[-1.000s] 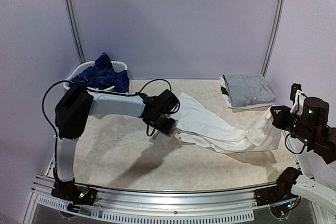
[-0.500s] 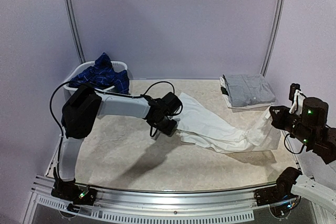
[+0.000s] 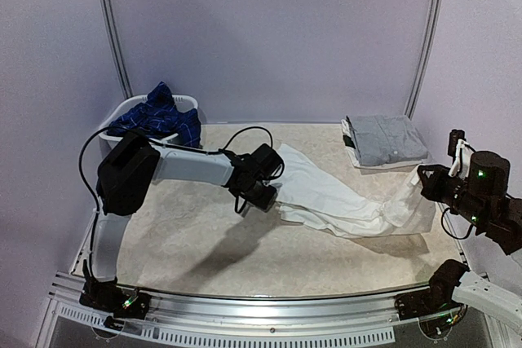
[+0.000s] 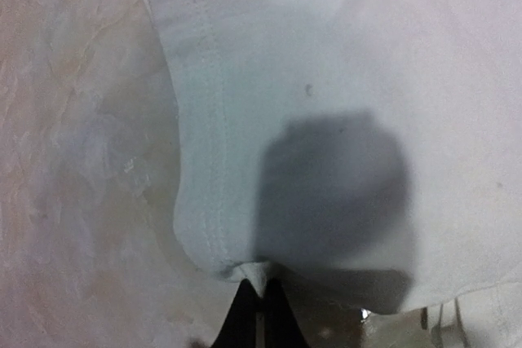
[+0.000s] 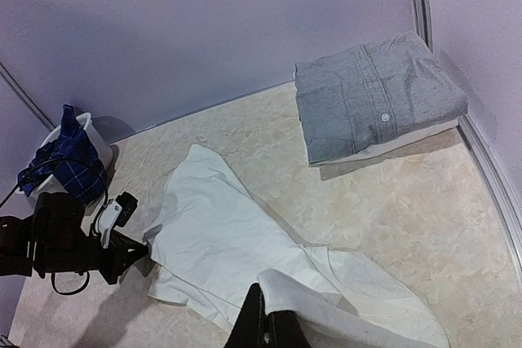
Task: Fold and stack the mixed laundry pile
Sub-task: Pick up the crumpled T-shirt from the center of the board.
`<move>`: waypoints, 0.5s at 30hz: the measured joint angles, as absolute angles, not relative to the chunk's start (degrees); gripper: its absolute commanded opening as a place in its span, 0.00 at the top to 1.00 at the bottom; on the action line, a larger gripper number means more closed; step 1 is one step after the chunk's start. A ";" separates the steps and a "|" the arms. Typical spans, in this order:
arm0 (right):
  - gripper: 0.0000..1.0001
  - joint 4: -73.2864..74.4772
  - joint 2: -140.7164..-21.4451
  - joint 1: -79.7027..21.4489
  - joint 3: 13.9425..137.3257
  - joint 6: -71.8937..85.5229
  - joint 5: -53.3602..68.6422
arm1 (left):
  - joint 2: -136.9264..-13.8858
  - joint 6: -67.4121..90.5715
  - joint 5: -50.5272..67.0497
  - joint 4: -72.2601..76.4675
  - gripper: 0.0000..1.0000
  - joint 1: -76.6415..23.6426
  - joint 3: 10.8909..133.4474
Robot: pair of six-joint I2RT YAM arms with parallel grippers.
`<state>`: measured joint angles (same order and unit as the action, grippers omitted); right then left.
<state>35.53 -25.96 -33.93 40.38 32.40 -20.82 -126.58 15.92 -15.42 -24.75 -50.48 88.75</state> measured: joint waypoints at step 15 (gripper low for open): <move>0.99 35.48 -24.27 -33.93 40.05 32.75 -20.84 | -109.93 16.05 -16.82 -18.11 1.00 -50.11 71.16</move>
